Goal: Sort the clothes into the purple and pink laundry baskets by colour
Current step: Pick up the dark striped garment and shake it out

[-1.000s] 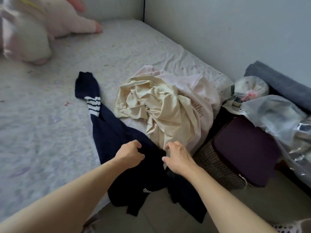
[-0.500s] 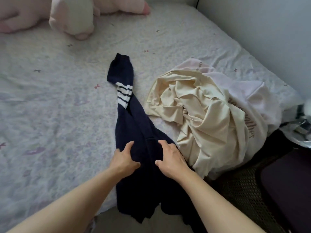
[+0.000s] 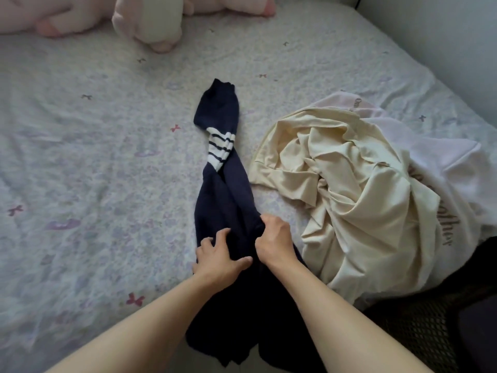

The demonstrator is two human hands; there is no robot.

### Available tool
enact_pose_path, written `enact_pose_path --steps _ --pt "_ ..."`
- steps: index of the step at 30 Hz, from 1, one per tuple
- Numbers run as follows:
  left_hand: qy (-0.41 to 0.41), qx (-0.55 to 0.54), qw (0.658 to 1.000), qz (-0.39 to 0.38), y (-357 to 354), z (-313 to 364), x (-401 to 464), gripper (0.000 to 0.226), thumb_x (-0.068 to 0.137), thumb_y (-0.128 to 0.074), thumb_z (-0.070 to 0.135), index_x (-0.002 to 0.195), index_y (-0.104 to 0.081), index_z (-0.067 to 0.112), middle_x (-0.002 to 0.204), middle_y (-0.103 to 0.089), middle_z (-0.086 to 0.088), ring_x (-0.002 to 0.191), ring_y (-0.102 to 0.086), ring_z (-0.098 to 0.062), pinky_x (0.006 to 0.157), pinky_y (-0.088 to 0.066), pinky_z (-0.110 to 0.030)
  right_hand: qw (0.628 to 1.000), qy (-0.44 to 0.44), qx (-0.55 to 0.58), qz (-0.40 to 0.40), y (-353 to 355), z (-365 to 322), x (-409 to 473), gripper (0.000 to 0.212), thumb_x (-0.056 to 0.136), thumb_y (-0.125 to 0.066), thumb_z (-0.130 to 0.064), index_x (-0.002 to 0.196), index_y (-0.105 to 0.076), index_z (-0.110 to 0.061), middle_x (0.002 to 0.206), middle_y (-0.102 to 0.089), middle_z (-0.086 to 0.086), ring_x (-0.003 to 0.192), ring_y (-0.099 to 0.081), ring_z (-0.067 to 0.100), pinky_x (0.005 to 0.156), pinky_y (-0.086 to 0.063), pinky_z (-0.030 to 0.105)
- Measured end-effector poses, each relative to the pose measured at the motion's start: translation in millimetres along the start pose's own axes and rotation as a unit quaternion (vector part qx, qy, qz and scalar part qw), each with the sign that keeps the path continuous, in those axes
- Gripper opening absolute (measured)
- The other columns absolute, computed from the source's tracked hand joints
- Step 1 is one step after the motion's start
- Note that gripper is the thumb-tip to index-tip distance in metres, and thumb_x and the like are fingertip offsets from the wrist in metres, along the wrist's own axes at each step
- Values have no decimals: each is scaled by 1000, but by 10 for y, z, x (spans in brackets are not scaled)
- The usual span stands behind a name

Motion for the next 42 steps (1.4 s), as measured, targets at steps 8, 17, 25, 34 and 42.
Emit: enact_pose_path --steps 8,17,25,34,42 --pt "98 -273 956 35 173 135 -241 57 79 -55 5 133 -39 -2 114 -59 -19 96 -60 -31 79 -51 -36 965 -35 245 -81 286 -272 -352 12 60 -38 -8 62 -48 -15 63 -41 4 61 -36 15 54 -25 30" --pt "118 -457 879 62 1068 314 -837 18 82 -50 0 64 -50 4 61 -47 -12 55 -44 -24 50 -30 -28 932 -70 356 -14 1062 -568 -662 11 79 -63 -10 68 -64 -12 75 -66 6 72 -56 18 71 -45 35" --pt "-1 -476 875 94 1912 688 -1346 26 89 -64 27 103 -66 4 95 -68 -18 92 -65 -34 83 -50 -39 930 22 361 68 1785 -1243 -1170 14 90 -61 -10 76 -65 -11 80 -67 7 76 -62 19 74 -50 34" --pt "-96 -508 853 70 2751 921 -2084 10 83 -62 19 78 -60 10 92 -63 -17 86 -60 -30 77 -48 -37 926 57 308 209 2663 -1696 -1922 28 96 -48 -16 88 -61 8 79 -58 9 75 -55 22 72 -47 38" --pt "-165 -527 832 57 3306 1315 -2803 13 80 -52 11 68 -55 11 70 -51 -10 60 -47 -23 58 -38 -29 865 67 310 390 3693 -1796 -2869 19 94 -49 -13 78 -58 -11 76 -58 4 78 -55 23 74 -45 38"
Point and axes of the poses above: each hand's wrist, its own x-axis towards the middle knuckle, its own y-axis out of the back of the hand, z = x × y, the point moved 5 cm from there along x, towards the middle knuckle
